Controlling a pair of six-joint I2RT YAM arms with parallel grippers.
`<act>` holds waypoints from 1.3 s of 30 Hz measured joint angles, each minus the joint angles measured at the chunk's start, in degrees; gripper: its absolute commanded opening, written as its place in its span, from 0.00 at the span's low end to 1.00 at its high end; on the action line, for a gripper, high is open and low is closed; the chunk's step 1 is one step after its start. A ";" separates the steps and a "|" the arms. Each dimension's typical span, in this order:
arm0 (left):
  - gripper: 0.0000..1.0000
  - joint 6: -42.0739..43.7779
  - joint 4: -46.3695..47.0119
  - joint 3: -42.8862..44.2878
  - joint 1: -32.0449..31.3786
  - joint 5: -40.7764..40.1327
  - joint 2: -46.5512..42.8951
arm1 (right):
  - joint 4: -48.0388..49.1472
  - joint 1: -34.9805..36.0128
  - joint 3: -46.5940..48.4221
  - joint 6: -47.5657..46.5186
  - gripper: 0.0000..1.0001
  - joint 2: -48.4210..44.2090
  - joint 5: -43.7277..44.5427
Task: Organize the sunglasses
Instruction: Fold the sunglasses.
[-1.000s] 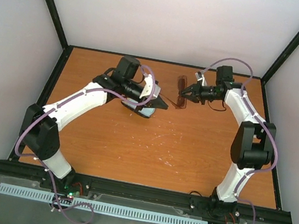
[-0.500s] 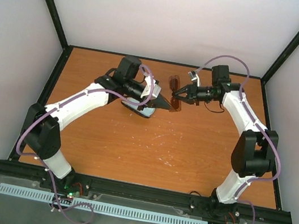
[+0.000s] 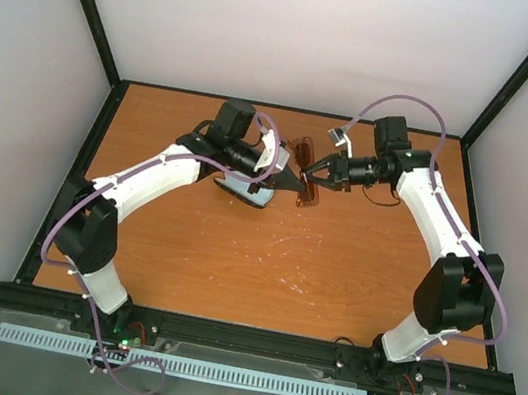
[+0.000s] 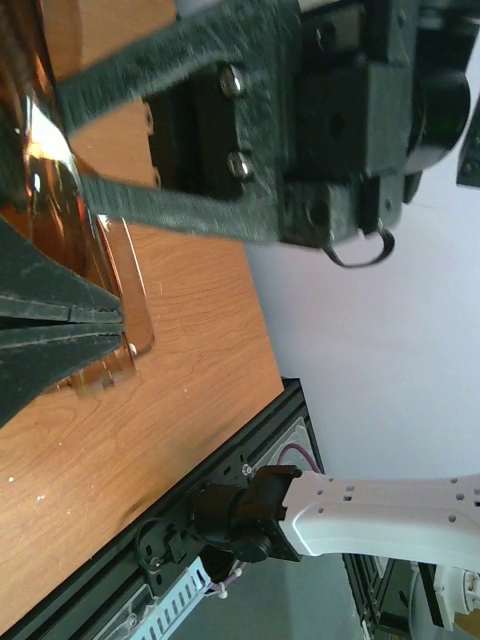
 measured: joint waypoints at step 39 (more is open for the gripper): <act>0.12 -7.80 -5.51 1.46 19.12 -15.82 4.09 | -16.24 9.25 25.38 -10.23 0.03 21.94 37.88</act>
